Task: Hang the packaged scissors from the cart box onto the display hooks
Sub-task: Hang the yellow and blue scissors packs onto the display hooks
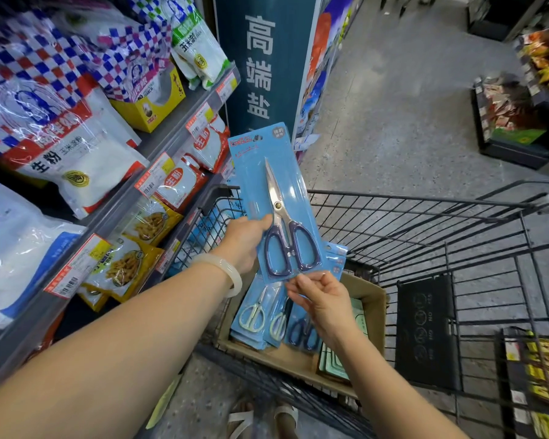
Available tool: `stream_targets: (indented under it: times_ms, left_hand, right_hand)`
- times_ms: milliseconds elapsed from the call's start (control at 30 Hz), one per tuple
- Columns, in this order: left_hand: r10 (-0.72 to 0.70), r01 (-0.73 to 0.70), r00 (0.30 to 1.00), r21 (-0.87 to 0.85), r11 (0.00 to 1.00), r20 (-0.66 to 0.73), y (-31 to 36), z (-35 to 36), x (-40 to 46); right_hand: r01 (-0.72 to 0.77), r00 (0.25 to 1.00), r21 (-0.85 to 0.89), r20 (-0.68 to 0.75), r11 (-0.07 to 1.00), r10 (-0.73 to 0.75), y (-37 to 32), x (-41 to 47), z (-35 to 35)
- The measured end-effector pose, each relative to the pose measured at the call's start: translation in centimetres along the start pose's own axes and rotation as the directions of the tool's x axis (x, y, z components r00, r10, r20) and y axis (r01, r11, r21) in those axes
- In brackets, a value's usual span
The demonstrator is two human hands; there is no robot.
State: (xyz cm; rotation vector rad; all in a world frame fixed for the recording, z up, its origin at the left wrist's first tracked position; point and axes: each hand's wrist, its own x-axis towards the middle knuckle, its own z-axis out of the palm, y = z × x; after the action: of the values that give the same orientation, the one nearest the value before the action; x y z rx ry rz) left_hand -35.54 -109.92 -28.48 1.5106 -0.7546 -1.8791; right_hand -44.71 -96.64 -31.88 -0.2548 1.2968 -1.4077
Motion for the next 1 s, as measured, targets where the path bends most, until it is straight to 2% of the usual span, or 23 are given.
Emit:
stream_targets:
  times_ms: [200, 667, 800, 1000]
  left_hand:
    - [-0.021, 0.022, 1.000, 0.063, 0.998, -0.018, -0.3, 0.1, 0.5]
    - [-0.008, 0.011, 0.996, 0.029, 1.000, -0.091, -1.4, 1.5, 1.1]
    - [-0.045, 0.045, 0.996, -0.002, 0.999, -0.072, -1.4, 1.5, 0.9]
    - [-0.060, 0.064, 0.996, 0.060, 0.996, -0.062, -0.8, 1.6, 0.5]
  right_hand:
    - [-0.056, 0.998, 0.041, -0.011, 0.998, 0.056, 0.5, -0.1, 0.1]
    - [-0.082, 0.996, 0.056, -0.014, 0.995, 0.083, 0.1, 0.0, -0.6]
    - [-0.059, 0.998, 0.023, 0.023, 0.998, 0.058, -0.1, 0.3, -1.2]
    - [0.018, 0.995, -0.055, 0.104, 0.998, -0.012, -0.7, 0.9, -1.8]
